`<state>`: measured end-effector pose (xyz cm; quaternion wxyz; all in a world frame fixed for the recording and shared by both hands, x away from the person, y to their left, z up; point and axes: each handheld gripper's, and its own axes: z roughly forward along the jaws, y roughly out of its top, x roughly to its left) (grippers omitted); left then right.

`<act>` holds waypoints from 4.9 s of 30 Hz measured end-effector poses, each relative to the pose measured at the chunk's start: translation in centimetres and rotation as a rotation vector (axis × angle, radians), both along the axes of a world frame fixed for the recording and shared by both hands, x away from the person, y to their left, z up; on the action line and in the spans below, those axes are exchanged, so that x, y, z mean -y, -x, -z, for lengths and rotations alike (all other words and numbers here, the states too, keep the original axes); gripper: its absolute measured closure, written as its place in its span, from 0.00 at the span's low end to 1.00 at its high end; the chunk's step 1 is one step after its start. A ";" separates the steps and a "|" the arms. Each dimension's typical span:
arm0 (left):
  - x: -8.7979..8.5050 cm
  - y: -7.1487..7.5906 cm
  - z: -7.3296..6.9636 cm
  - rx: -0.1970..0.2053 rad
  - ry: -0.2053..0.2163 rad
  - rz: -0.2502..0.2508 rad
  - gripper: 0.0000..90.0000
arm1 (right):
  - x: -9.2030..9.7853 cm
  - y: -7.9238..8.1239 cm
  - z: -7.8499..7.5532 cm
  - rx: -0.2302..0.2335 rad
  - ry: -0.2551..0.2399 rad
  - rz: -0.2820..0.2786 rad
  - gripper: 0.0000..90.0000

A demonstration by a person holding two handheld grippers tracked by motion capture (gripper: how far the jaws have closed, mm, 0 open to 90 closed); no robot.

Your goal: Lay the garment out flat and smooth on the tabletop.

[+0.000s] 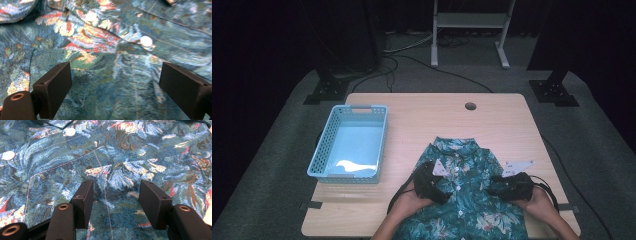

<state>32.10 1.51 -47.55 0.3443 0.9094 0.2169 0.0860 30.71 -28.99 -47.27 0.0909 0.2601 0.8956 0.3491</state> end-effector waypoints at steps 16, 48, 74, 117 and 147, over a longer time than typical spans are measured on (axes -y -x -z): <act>-0.4 1.2 0.5 0.026 0.039 0.013 0.10 | -0.3 0.7 -0.4 -0.036 0.038 -0.043 0.42; -0.8 1.3 0.7 0.044 0.066 0.019 0.10 | -3.7 -0.4 -1.4 -0.033 0.162 -0.193 0.81; -0.8 1.3 0.8 0.045 0.068 0.017 0.10 | -0.8 -0.6 -4.0 0.026 0.218 -0.126 0.98; -0.8 1.3 0.8 0.049 0.071 0.017 0.10 | 9.6 -2.2 -3.5 -0.004 0.184 0.160 0.96; -0.7 1.4 0.8 0.046 0.071 0.009 0.10 | 5.6 1.2 -2.9 -0.032 0.068 0.040 0.56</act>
